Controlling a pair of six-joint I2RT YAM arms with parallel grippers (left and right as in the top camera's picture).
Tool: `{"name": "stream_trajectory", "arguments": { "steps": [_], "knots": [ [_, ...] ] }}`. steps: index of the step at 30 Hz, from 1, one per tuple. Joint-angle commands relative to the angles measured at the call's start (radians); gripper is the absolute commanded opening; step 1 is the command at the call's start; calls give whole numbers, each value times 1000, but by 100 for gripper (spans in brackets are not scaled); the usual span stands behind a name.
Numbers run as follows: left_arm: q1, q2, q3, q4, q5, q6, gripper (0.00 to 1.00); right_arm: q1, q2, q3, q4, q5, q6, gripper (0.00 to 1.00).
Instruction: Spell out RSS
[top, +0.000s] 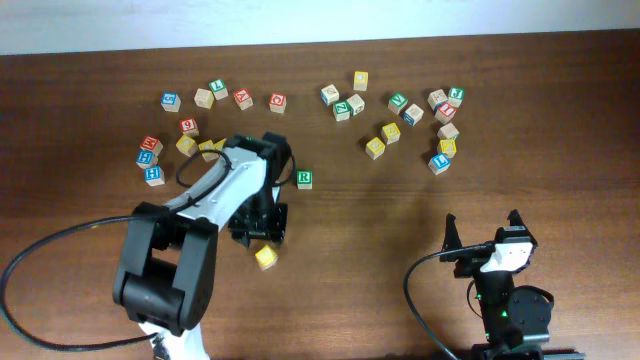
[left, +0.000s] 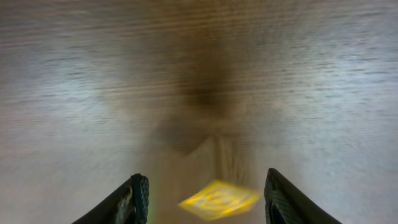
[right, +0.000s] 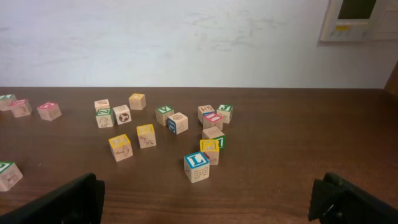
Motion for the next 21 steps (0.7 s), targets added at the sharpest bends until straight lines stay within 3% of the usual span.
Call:
{"name": "stream_trajectory", "arguments": {
  "steps": [1,12,17,21],
  "knots": [
    [-6,-11,-84,56,45,-5,53,3,-8,-5,-7,9,-6,98],
    [1,-12,-72,42,34,16,53,3,-8,-5,-7,9,-6,99],
    [71,-61,26,-81,-18,-107,59,3,-8,-5,-7,9,-6,98],
    [90,-154,-12,-125,24,-145,65,3,-8,-5,-7,9,-6,99]
  ]
}}
